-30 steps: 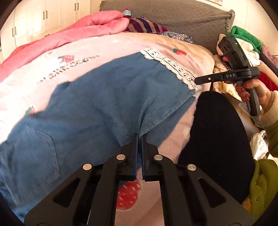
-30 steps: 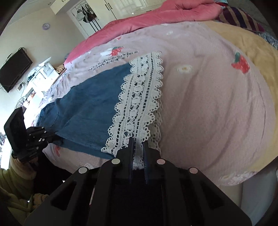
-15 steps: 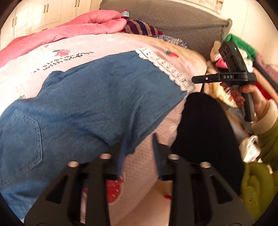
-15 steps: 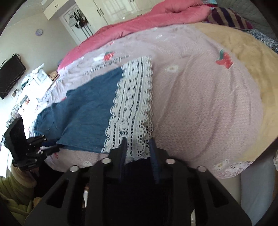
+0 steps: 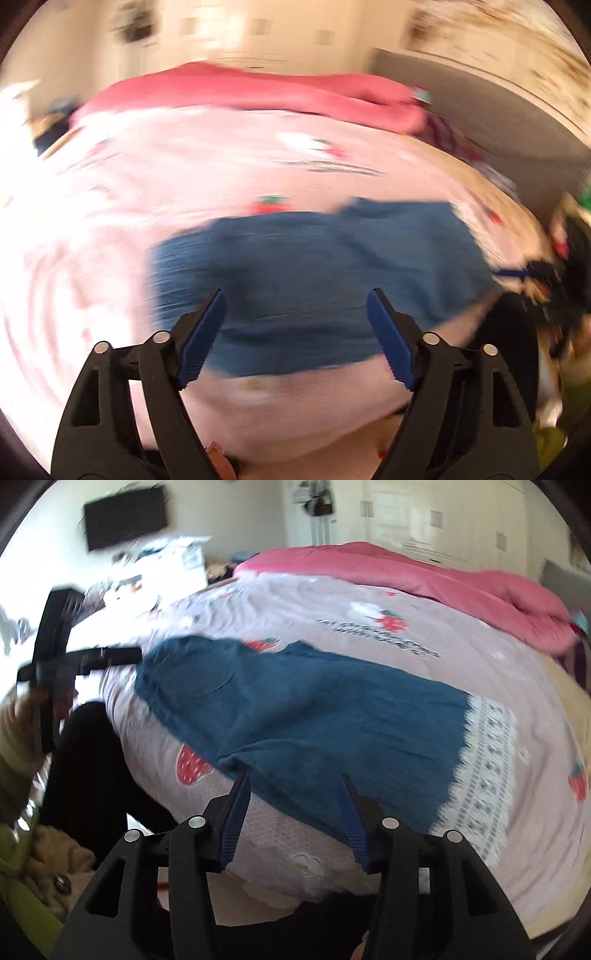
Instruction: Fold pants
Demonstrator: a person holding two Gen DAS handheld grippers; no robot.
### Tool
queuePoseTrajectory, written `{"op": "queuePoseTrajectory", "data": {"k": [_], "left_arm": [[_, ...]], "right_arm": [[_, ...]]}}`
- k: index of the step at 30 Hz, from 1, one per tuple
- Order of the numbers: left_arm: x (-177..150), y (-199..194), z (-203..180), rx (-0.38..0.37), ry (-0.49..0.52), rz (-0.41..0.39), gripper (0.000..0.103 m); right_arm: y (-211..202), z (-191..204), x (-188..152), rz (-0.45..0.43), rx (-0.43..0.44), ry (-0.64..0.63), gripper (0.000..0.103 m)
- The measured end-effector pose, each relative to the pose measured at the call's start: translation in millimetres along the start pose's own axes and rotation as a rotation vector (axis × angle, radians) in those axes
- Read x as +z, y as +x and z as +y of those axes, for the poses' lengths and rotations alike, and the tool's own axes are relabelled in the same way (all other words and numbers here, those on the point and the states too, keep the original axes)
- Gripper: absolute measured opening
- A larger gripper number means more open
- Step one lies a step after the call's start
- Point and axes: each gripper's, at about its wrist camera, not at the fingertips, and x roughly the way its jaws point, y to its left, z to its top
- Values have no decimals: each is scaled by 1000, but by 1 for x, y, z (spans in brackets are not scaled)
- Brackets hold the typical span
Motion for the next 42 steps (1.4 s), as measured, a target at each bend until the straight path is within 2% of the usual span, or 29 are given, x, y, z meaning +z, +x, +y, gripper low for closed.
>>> {"op": "queuePoseTrajectory", "data": {"k": [3, 5, 8, 10, 11, 12, 13, 14, 15, 19, 22, 26, 28, 30, 34, 35, 39, 42], "left_arm": [[-7, 2, 33, 54, -109, 22, 73], [-8, 9, 48, 24, -184, 46, 73], [-9, 27, 64, -69, -310, 89, 73], [-7, 38, 67, -91, -343, 104, 57], [-6, 42, 67, -85, -343, 109, 37], [-5, 45, 67, -84, -344, 108, 36], [-2, 48, 65, -77, -338, 113, 35], [2, 48, 64, -74, -325, 113, 34], [6, 47, 63, -77, -308, 102, 34], [18, 31, 74, -4, -271, 49, 34], [0, 46, 87, -17, -312, 117, 34], [-18, 52, 84, -49, -317, 146, 35], [-18, 47, 82, -50, -299, 149, 37], [-17, 38, 85, -35, -292, 133, 44], [-2, -1, 76, 35, -224, 32, 59], [4, -8, 69, 41, -193, 9, 65], [28, -10, 27, -7, -62, -39, 74], [41, 14, -17, -80, 35, -15, 75]], "right_arm": [[10, 6, -3, 26, -23, -43, 57], [14, 4, -4, 41, -39, -51, 57], [19, 2, -4, 55, -61, -56, 57], [20, 2, -7, 55, -73, -62, 57], [21, 1, -8, 59, -76, -60, 57], [24, -1, -8, 67, -79, -60, 53], [26, -2, -9, 88, -82, -69, 44], [31, -2, -9, 113, -86, -79, 10], [34, -2, -10, 136, -90, -83, 3], [32, 0, -16, 165, -82, -116, 3], [42, -2, -23, 200, -71, -84, 3], [42, -5, -25, 212, -37, -45, 6], [35, -10, -22, 203, 12, 4, 16], [20, -11, -17, 153, 35, 21, 28], [-7, -25, 4, 22, 71, 89, 45], [-8, -28, 11, 6, 74, 101, 48], [5, -41, 44, -18, 45, 133, 50], [20, -50, 73, -31, 40, 154, 57]]}}
